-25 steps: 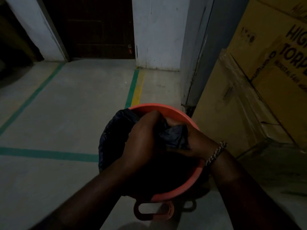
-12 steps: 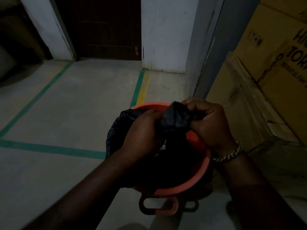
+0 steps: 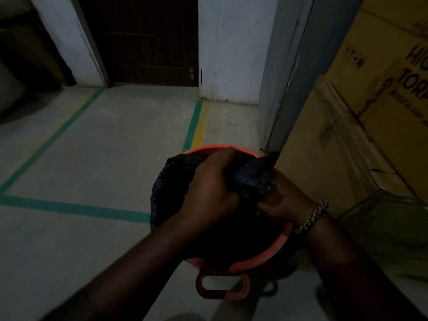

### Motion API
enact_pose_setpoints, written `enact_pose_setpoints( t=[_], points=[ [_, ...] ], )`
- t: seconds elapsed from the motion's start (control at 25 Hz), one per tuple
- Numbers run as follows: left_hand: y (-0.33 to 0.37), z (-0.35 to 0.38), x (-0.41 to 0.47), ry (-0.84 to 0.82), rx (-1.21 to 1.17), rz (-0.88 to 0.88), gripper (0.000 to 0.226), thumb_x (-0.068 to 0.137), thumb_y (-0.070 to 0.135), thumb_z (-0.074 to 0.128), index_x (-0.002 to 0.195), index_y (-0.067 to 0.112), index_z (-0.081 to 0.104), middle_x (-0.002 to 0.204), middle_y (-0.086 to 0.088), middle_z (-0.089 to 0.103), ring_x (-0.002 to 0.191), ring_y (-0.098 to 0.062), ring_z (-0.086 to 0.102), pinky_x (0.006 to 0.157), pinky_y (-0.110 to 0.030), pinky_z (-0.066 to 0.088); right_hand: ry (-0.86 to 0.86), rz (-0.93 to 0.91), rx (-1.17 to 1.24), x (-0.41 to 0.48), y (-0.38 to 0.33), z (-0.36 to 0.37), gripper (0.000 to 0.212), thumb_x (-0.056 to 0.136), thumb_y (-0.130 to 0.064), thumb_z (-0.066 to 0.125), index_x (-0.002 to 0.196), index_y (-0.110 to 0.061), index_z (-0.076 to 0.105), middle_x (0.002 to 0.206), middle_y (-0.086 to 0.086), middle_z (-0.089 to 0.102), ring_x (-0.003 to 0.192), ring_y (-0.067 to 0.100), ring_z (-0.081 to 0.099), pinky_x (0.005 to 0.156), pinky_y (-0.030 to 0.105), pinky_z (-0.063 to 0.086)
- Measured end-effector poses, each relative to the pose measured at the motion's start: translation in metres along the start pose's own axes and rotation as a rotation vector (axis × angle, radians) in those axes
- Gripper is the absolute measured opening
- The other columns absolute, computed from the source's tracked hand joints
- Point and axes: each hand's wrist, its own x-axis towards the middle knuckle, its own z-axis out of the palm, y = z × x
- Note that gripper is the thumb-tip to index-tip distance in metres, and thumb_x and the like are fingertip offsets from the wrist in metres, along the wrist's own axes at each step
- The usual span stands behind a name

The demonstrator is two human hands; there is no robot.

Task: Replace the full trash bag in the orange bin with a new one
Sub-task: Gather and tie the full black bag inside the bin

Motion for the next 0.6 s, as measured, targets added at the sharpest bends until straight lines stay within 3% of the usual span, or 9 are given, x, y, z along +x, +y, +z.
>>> enact_pose_setpoints(
  t=[0.04,0.08,0.16,0.2,0.28,0.36,0.48,0.52,0.6],
  points=[
    [-0.001,0.000,0.001,-0.017,0.000,-0.012,0.023,0.078,0.035,0.070,0.097,0.024,0.062,0.092,0.008,0.068,0.091,-0.009,0.067,0.075,-0.037,0.054,0.070,0.085,0.094,0.005,0.002,-0.005,0.031,0.101,-0.018,0.044,0.131,-0.016,0.054,0.077,-0.016,0.068,0.072,-0.004,0.070,0.078,0.009,0.054],
    [-0.002,0.000,0.001,-0.049,0.014,-0.017,0.024,0.076,0.034,0.068,0.096,0.025,0.060,0.091,0.009,0.067,0.090,-0.010,0.067,0.074,-0.038,0.054,0.075,0.031,0.002,0.004,0.007,-0.011,0.019,0.097,-0.017,0.049,0.109,-0.018,0.064,0.074,-0.009,0.067,0.064,0.002,0.070,0.069,0.013,0.056],
    [-0.010,0.000,0.002,-0.118,0.091,-0.010,0.023,0.074,0.032,0.066,0.095,0.026,0.058,0.090,0.009,0.064,0.088,-0.012,0.065,0.074,-0.038,0.053,0.119,0.173,0.201,0.001,0.013,-0.019,0.013,0.079,-0.035,0.058,0.075,-0.027,0.068,0.075,0.003,0.072,0.068,0.021,0.072,0.067,0.036,0.060],
    [-0.014,0.000,0.001,-0.140,0.133,-0.009,0.021,0.075,0.032,0.065,0.094,0.025,0.058,0.090,0.008,0.064,0.087,-0.013,0.064,0.073,-0.038,0.053,0.068,0.197,0.171,0.000,0.014,-0.019,0.018,0.073,-0.042,0.063,0.074,-0.025,0.070,0.078,0.008,0.075,0.073,0.024,0.073,0.068,0.045,0.060],
    [-0.017,0.001,-0.001,-0.174,0.195,0.003,0.018,0.076,0.028,0.068,0.092,0.020,0.063,0.091,0.002,0.069,0.088,-0.018,0.067,0.073,-0.036,0.052,-0.048,0.177,0.261,-0.003,0.026,-0.021,0.044,0.068,-0.050,0.082,0.106,-0.029,0.072,0.107,0.005,0.075,0.101,0.022,0.072,0.087,0.047,0.057],
    [-0.015,0.006,-0.005,-0.220,0.214,0.024,0.015,0.078,0.021,0.075,0.089,0.014,0.068,0.093,-0.006,0.071,0.089,-0.022,0.067,0.074,-0.029,0.046,-0.155,0.137,0.462,-0.005,0.028,-0.022,0.068,0.077,-0.032,0.084,0.137,-0.019,0.054,0.133,0.001,0.064,0.122,0.021,0.062,0.101,0.044,0.051],
    [-0.016,0.010,-0.010,-0.161,0.301,0.035,0.015,0.078,0.024,0.075,0.082,0.014,0.064,0.088,-0.004,0.068,0.083,-0.018,0.065,0.073,-0.028,0.045,-0.351,0.205,0.574,-0.010,0.028,-0.025,0.064,0.074,0.010,0.079,0.129,-0.012,0.057,0.120,0.004,0.072,0.107,0.019,0.070,0.086,0.034,0.057],
    [-0.019,0.009,-0.011,-0.134,0.342,0.023,0.017,0.077,0.028,0.072,0.084,0.016,0.062,0.089,-0.001,0.067,0.084,-0.017,0.065,0.074,-0.033,0.050,-0.375,0.201,0.577,-0.010,0.024,-0.021,0.060,0.075,0.010,0.078,0.127,-0.013,0.059,0.118,0.008,0.073,0.102,0.026,0.072,0.079,0.035,0.060],
    [-0.022,0.009,-0.015,-0.141,0.382,0.003,0.029,0.077,0.042,0.062,0.095,0.019,0.060,0.096,0.001,0.064,0.088,-0.019,0.063,0.076,-0.038,0.052,-0.209,0.165,0.441,-0.004,0.014,-0.009,0.046,0.081,-0.003,0.079,0.121,-0.022,0.064,0.111,0.007,0.074,0.089,0.035,0.072,0.067,0.044,0.061]
  ],
)
